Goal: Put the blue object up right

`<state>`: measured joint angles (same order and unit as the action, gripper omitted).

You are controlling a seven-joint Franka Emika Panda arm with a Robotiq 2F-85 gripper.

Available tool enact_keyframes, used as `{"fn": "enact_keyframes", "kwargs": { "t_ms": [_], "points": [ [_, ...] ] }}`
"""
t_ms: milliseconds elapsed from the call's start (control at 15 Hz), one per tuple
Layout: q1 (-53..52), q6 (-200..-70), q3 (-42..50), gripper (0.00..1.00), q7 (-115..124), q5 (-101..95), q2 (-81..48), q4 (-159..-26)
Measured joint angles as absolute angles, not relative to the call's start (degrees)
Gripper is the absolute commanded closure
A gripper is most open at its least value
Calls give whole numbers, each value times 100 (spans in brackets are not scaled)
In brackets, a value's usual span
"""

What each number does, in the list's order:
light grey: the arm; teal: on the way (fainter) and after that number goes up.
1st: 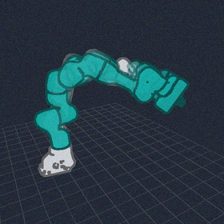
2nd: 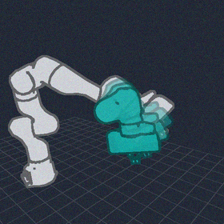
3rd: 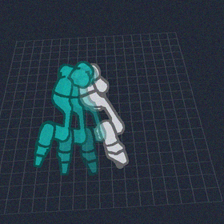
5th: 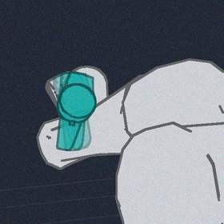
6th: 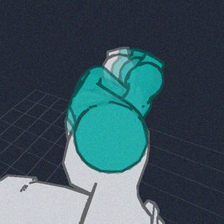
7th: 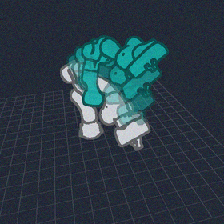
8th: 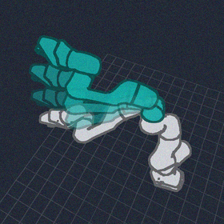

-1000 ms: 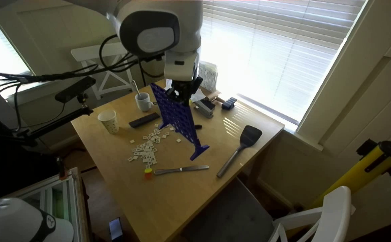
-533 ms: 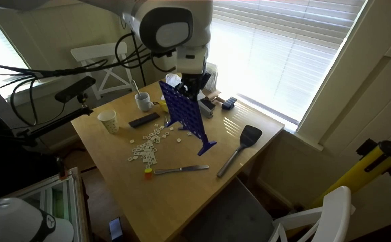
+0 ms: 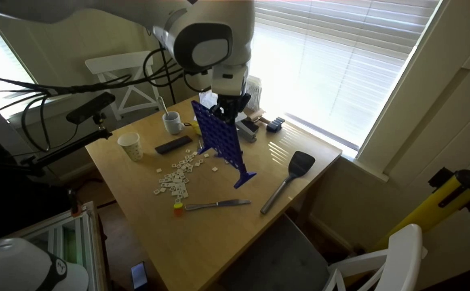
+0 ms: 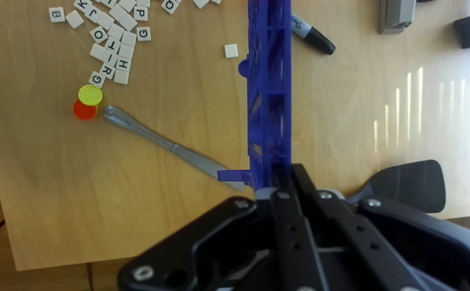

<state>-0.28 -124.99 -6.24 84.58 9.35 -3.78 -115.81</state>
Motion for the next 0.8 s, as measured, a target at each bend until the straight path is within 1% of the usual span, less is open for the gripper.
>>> {"fn": "enact_keyframes", "kwargs": {
  "t_ms": [467, 800],
  "points": [
    [-342, -13116, -531, 99, 8815, 926, -929, -11208],
    [-444, -13196, -373, 99, 9028, 867, -1193, -11007]
  ]
}}
